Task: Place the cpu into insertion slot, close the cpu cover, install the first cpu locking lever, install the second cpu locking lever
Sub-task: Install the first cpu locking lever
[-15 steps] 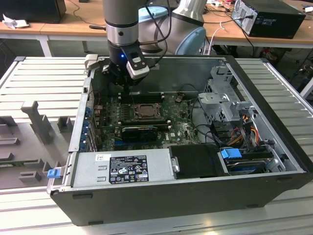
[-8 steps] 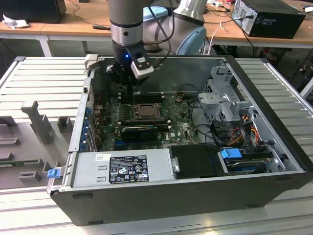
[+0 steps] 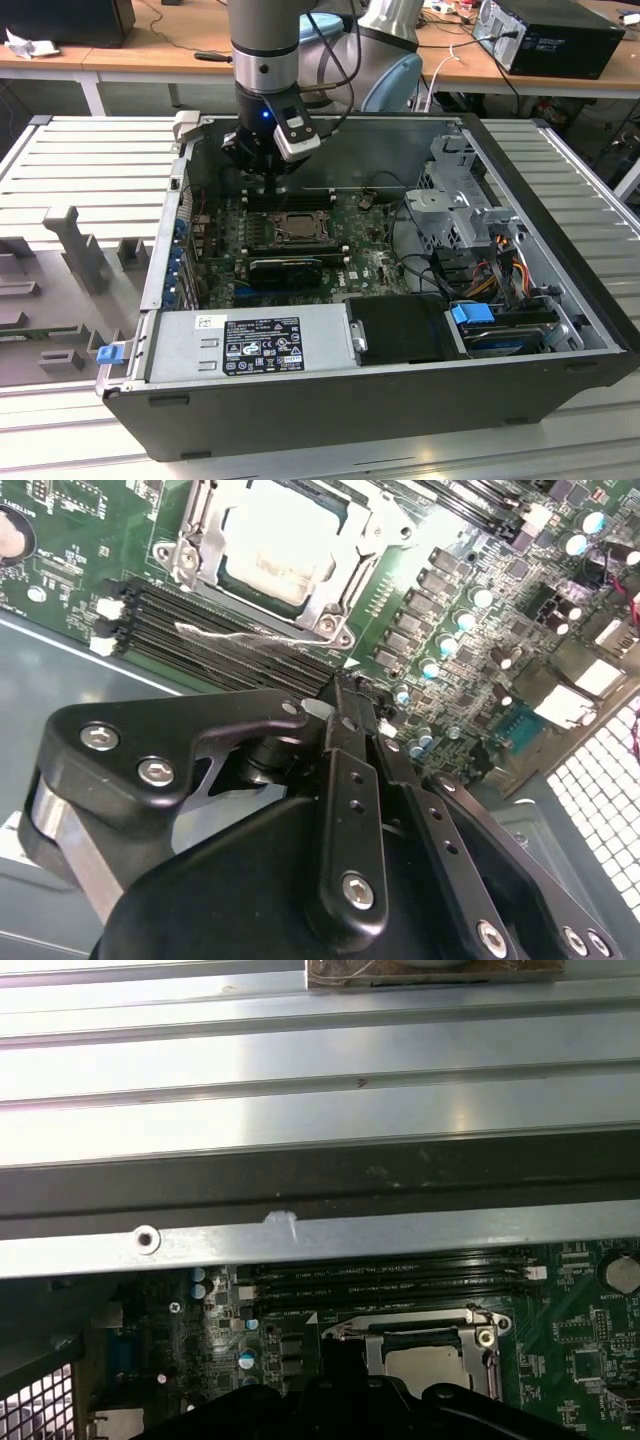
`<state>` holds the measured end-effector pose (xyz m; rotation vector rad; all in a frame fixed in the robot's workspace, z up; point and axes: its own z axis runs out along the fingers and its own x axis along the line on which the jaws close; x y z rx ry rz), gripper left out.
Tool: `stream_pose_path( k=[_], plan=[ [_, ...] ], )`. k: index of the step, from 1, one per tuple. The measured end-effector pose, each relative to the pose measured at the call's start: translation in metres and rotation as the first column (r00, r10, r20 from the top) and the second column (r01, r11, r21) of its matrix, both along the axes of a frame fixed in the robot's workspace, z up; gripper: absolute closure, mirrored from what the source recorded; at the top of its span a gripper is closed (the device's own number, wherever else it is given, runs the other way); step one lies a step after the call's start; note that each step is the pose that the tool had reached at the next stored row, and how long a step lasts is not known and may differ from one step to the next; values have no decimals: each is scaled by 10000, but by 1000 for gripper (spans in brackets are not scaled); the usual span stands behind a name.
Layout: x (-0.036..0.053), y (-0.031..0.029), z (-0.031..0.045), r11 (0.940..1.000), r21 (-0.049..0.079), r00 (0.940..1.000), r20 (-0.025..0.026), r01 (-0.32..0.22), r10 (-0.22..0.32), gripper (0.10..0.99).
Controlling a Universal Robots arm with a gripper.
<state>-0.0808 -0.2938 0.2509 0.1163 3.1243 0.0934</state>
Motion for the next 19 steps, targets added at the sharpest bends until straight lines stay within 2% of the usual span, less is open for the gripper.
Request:
stream_pose_path(
  k=[8, 15, 19],
  plan=[
    [76, 0, 0, 10000, 1, 10000, 1, 1, -1, 980],
    [213, 1, -2, 10000, 1, 10000, 1, 1, -1, 980],
    [253, 0, -5, 10000, 2, 10000, 1, 0, 0, 980]
  ],
)
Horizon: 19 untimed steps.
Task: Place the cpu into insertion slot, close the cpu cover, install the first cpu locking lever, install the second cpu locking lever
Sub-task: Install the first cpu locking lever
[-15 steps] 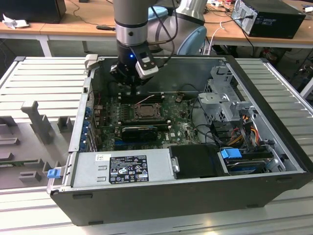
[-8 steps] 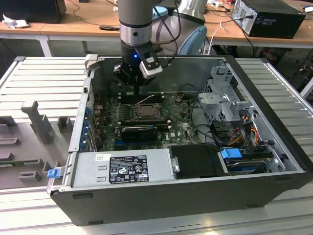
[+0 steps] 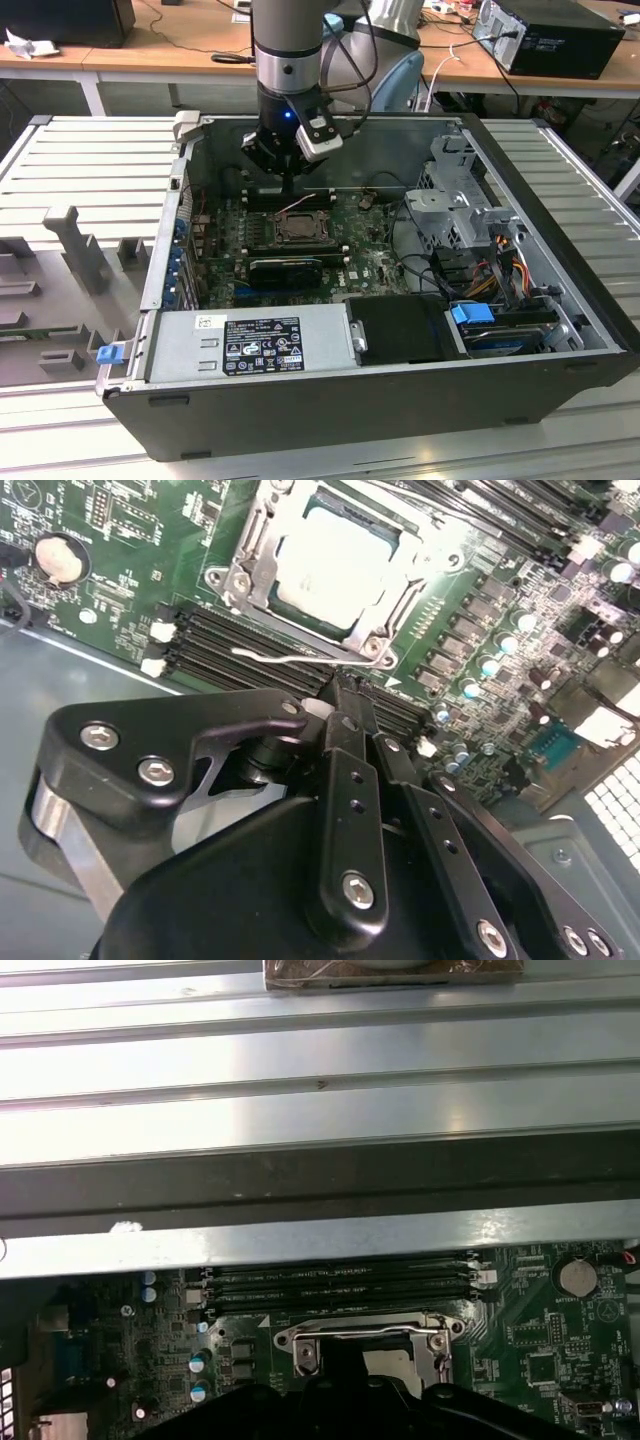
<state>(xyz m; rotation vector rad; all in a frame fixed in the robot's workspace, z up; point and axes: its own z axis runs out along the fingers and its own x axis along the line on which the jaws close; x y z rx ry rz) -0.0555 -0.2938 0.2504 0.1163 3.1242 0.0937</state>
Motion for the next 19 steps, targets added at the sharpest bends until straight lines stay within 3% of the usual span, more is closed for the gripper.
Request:
stream_pose_path(
  k=[8, 9, 11, 12, 19],
  plan=[
    [81, 0, -20, 10000, 13, 10000, -1, 0, 0, 980],
    [83, -1, -24, 10000, 45, 10000, -1, 1, -1, 980],
    [86, 0, -28, 9995, 296, 10000, 0, -65, 65, 980],
    [98, 0, -45, 9994, 315, 9999, 2, -162, 162, 980],
    [190, 44, -162, 9979, 303, 9984, 0, -571, 572, 980]
  ],
)
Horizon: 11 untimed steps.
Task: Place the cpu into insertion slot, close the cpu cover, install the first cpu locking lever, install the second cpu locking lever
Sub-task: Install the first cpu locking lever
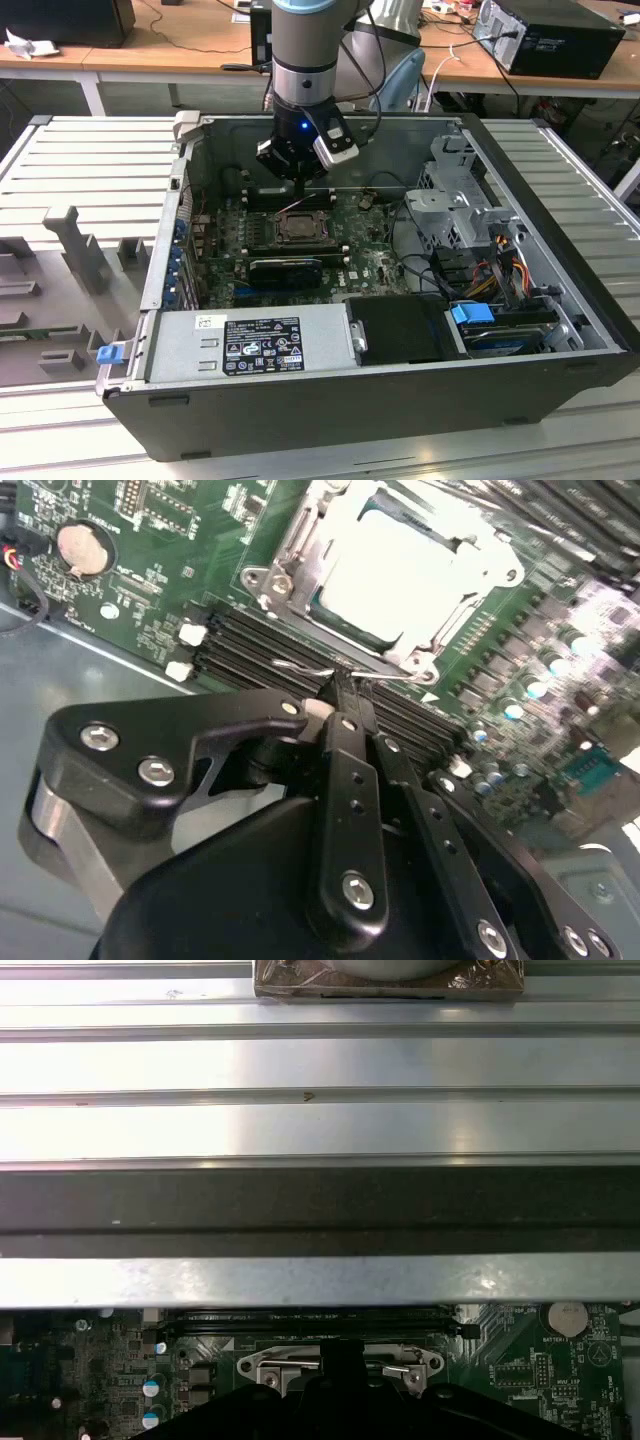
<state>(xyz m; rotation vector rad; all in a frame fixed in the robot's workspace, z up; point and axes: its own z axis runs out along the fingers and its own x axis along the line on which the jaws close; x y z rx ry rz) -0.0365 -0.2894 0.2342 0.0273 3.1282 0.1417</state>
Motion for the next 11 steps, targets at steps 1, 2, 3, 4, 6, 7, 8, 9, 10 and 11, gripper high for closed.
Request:
stream_pose_path(
  k=[1, 2, 3, 4, 6, 7, 8, 9, 10, 11],
  plan=[
    [15, 13, -11, 10000, 1, 10000, 1, -28, 28, 980],
    [24, 21, -17, 10000, 1, 10000, 1, -57, 57, 980],
    [31, 29, -24, 9999, 1, 9999, 0, -105, 105, 980],
    [37, 35, -31, 9999, 0, 9999, 0, -168, 168, 980],
    [66, 49, -56, 9993, 1, 9993, 0, -382, 382, 980],
    [83, 52, -66, 9990, 0, 9990, 0, -439, 439, 980],
    [98, 52, -78, 9987, 0, 9987, 0, -507, 507, 980],
    [109, 52, -93, 9983, 0, 9983, 0, -589, 589, 980],
    [129, 52, -119, 9977, 1, 9977, 0, -683, 683, 980],
    [133, 52, -129, 9975, 1, 9975, 0, -704, 704, 980]
  ],
)
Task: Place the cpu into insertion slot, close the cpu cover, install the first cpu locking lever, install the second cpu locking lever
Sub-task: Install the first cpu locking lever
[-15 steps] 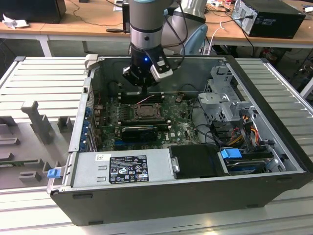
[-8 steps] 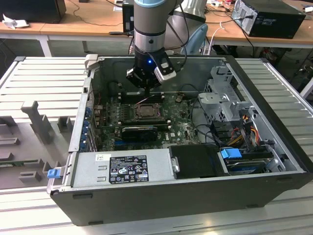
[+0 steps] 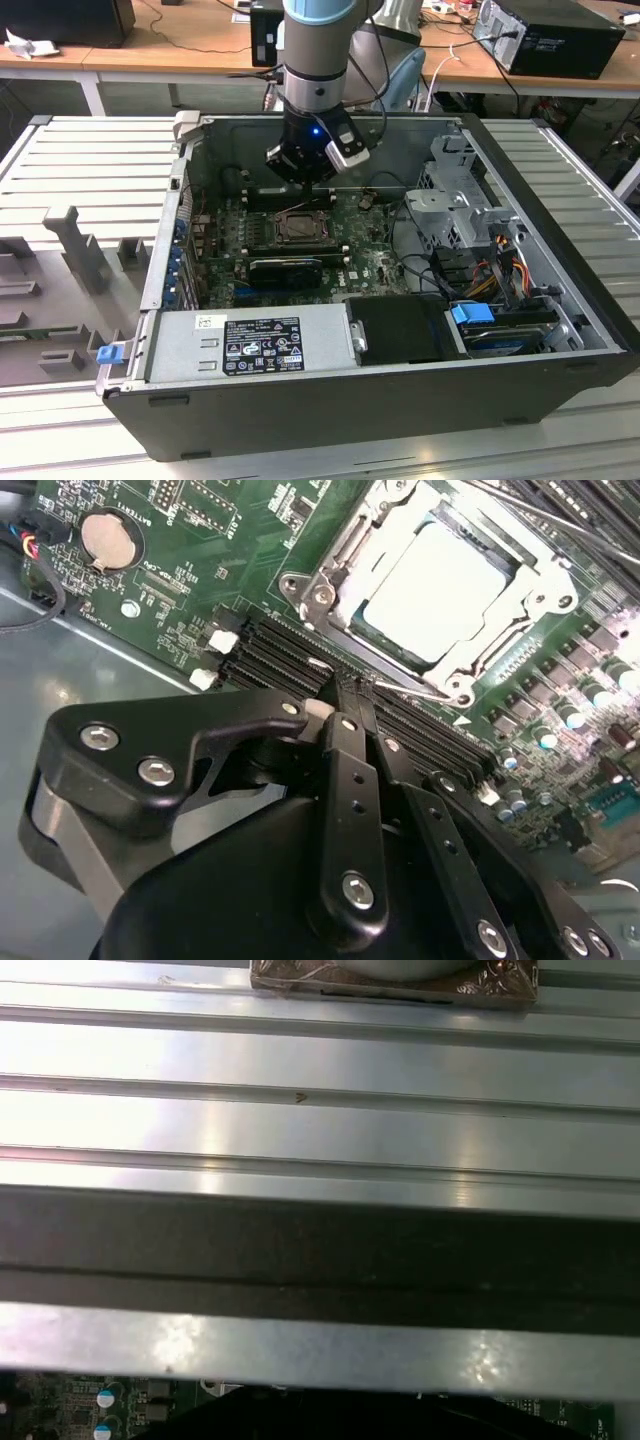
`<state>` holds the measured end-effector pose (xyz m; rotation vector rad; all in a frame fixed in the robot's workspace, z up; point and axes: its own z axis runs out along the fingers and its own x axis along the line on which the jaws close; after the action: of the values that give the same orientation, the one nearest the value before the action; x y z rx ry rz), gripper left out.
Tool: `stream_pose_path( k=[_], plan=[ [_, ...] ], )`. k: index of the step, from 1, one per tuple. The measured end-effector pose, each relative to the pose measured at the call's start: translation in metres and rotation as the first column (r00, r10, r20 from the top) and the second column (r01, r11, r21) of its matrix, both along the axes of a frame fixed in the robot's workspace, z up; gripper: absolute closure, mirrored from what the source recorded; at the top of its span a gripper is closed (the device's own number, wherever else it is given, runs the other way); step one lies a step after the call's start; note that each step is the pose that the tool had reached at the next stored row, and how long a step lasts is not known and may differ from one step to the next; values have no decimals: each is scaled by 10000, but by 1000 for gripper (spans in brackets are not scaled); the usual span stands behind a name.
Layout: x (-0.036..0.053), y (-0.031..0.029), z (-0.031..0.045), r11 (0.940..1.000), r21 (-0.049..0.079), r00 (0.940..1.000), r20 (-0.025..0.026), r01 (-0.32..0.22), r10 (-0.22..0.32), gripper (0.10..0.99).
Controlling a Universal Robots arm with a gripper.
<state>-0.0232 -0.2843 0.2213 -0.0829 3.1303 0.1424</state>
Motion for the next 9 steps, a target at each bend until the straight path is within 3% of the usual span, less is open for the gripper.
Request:
stream_pose_path(
  k=[9],
  plan=[
    [25, 0, -99, 9998, -1, 9998, 0, -195, 195, 980]
  ],
)
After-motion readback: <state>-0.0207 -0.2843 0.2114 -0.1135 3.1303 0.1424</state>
